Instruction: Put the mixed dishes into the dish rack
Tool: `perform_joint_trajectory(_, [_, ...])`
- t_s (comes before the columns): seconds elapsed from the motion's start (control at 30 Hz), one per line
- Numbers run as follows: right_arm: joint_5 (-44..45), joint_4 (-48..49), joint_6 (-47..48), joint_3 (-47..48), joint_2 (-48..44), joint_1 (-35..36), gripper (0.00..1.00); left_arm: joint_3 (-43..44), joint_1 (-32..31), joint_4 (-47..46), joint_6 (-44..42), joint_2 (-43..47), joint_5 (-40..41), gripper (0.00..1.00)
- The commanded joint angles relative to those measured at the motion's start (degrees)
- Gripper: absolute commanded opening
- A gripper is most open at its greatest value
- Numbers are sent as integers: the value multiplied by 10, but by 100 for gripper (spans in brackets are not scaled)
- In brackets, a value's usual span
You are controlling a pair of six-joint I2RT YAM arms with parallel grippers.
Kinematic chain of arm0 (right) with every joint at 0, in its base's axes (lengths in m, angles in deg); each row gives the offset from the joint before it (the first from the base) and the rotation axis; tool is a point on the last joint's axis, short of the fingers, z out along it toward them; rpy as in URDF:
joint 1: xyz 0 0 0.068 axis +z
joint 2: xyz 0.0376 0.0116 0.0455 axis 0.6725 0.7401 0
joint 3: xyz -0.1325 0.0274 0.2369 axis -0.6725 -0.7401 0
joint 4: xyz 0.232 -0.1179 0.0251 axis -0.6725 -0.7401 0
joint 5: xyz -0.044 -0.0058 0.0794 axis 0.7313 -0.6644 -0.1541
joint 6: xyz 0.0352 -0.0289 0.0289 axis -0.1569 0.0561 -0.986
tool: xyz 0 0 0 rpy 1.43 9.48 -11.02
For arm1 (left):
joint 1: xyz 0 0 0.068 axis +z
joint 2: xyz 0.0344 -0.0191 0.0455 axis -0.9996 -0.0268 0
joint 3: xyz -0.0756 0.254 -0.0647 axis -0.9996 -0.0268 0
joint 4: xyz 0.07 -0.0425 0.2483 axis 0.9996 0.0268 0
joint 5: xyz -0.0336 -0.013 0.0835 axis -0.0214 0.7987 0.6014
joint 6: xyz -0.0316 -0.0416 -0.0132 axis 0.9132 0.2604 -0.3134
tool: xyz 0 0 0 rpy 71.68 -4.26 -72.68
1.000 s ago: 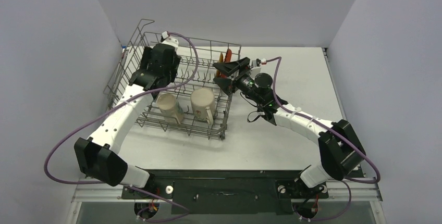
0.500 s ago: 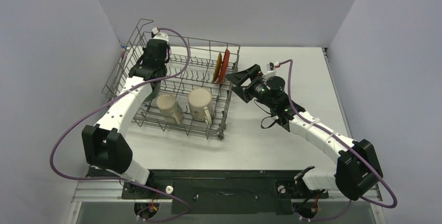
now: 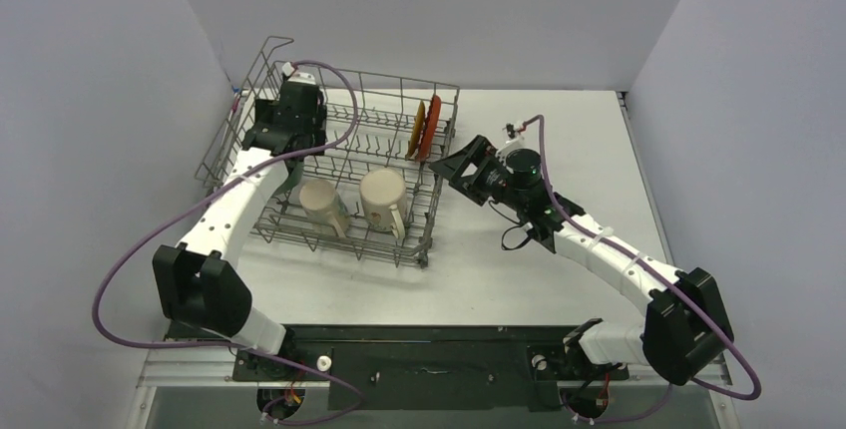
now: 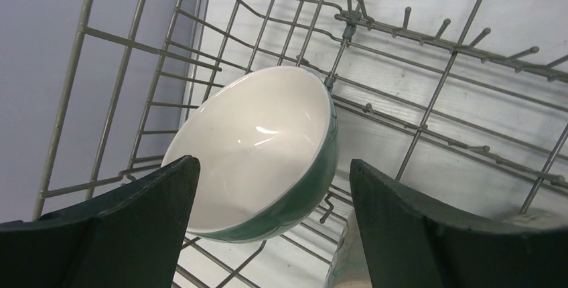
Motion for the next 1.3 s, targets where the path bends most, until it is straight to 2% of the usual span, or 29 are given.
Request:
perform_joint_trajectory(0.0, [-28,14,31,-23,-19,2,77,45,3,45,-44,-24,-34,81])
perform_joint_trajectory(0.1, [-30,2,49,-32,-25,3,77,137,10,133,-61,-72,-46,80])
perform_joint_trajectory(0.23, [-29,-21,68,-35,-36,3,76,212,28,224,-41,-131,-132,82])
perform_joint_trajectory(0.27, [-28,-28,71,-35,-41,3,76,219,29,235,-29,-154,-136,87])
perform_joint_trajectory(0.3, [-27,-36,77,-36,-43,3,76,231,29,257,-20,-165,-131,99])
perform_joint_trajectory(0.4, [-15,-52,96,-37,-52,3,76,234,30,285,9,-200,-113,97])
perform_joint_trajectory(0.53, [1,-58,101,-48,-63,4,75,193,30,259,16,-194,-104,98])
perform_joint_trajectory(0.6, [1,-53,99,-55,-66,3,75,185,30,253,20,-201,-89,84])
perform_joint_trajectory(0.63, [-1,-51,98,-56,-66,3,75,184,30,254,23,-208,-84,71])
perform_joint_trajectory(0.7, [-1,-50,97,-58,-68,3,75,180,30,256,26,-216,-80,62])
perform_joint_trajectory(0.8, [3,-51,100,-62,-74,3,75,177,30,254,28,-224,-77,54])
perform_joint_trajectory(0.93, [9,-51,97,-67,-81,2,75,179,29,252,28,-224,-76,23])
perform_joint_trajectory(1.03, [11,-51,96,-69,-83,2,75,193,29,253,28,-219,-72,10])
perform_joint_trajectory(1.07, [12,-52,96,-68,-83,2,75,197,29,254,27,-219,-72,2])
perform_joint_trajectory(1.27, [13,-52,91,-63,-77,2,75,238,29,261,26,-193,-91,0])
